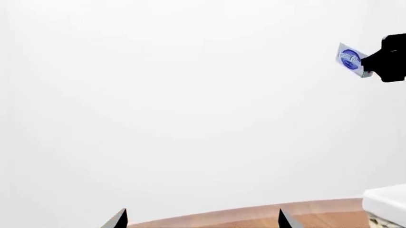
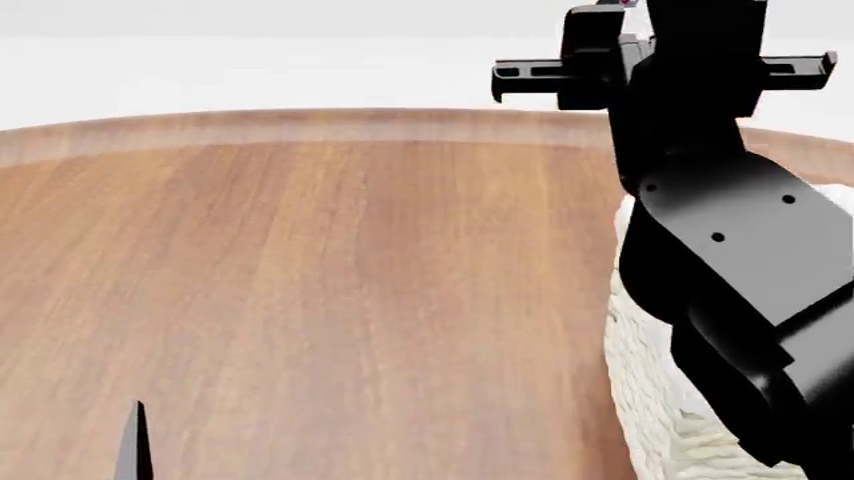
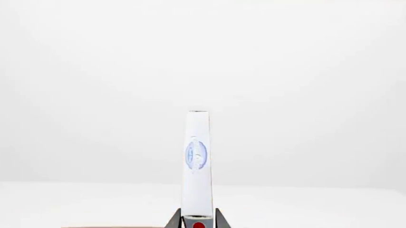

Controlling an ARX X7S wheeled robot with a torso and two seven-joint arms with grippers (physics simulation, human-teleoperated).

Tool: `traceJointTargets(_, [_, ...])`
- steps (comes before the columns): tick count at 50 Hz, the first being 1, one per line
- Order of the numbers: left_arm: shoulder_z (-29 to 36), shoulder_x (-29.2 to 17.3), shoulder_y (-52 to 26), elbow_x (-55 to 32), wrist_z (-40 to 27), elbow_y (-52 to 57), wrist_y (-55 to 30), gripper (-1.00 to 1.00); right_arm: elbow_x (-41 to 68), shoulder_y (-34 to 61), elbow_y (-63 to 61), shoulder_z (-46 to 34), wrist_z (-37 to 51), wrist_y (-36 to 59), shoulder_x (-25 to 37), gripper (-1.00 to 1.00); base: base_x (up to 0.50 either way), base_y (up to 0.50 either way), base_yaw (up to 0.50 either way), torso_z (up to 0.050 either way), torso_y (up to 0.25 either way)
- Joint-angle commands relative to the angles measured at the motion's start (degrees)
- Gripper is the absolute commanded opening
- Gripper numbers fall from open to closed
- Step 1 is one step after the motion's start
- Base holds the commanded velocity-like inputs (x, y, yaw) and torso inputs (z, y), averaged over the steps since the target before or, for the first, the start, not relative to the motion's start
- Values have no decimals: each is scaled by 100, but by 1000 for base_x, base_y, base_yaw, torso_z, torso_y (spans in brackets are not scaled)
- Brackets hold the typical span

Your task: Pick up the cream cheese box, and put it in the basket.

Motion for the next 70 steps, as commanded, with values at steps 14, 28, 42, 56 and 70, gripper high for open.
traceJointTargets(14, [-9,-59,-27,-39,-46,12,-57,100,345,1884,3048,-584,-2507,2827,558,-100,0,0,0,0,0])
traceJointTargets(28, [57,-72,-45,-3,-63,8,-103,100,351,2236,3647,-785,-2848,3566,649,-100,0,0,0,0,1])
traceJointTargets(42, [126,-61,-85,30,-72,-195,44,100,210,2156,4083,-1005,-3197,3607,366,-100,0,0,0,0,0])
traceJointTargets(56, [152,-88,-99,33,-94,-182,11,100,-73,1910,4762,-1243,-3594,3252,8,-100,0,0,0,0,1])
traceJointTargets(70, [174,-111,-113,30,-116,-173,-19,100,-225,1660,5280,-1351,-3843,2974,-209,-100,0,0,0,0,1])
